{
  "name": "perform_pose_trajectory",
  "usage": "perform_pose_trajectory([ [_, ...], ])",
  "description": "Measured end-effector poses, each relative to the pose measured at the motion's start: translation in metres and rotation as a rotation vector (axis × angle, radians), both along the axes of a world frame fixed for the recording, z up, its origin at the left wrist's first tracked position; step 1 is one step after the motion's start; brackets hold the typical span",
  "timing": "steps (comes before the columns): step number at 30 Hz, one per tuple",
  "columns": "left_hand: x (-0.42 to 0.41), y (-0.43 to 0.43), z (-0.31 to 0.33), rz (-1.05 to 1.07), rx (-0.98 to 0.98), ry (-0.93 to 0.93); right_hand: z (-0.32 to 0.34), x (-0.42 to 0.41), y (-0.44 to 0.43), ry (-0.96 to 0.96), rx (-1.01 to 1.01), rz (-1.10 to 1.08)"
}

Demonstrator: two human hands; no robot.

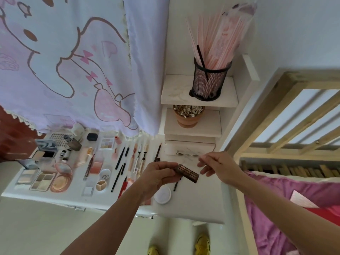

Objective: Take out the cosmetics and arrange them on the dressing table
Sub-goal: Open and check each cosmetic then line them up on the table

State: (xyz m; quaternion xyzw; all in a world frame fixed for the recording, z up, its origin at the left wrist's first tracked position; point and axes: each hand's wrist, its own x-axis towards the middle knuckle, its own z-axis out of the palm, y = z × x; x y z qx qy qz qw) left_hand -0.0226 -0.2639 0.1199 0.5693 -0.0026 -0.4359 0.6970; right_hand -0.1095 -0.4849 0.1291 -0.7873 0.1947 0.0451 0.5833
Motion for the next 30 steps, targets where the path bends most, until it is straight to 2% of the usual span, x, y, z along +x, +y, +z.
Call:
perform_pose_trajectory([
  [4,-0.007,-0.01,-0.017,-0.023,0.015,0.058,-0.023,-0.001,-0.013,-0.026,-0.147,0.021],
  [7,-0.017,-0.02,-0.039,0.041,0.046,0.146,-0.047,-0.002,-0.023,0.003,-0.273,0.09],
  [11,-0.033,-0.036,-0.074,0.109,0.168,0.134,-0.082,-0.002,-0.037,0.047,-0.36,0.186],
  [16,-0.042,-0.047,-0.118,0.216,0.352,0.136,-0.116,0.009,-0.049,0.093,-0.274,0.174],
  [21,-0.047,-0.068,-0.144,0.235,0.523,0.082,-0.144,0.027,-0.059,0.172,-0.217,0.159],
  [25,-0.049,-0.084,-0.157,0.192,0.671,-0.014,-0.159,0.042,-0.061,0.2,-0.237,0.188],
  [30,-0.054,-0.09,-0.162,0.024,0.815,-0.179,-0.168,0.05,-0.062,0.211,-0.233,0.206],
])
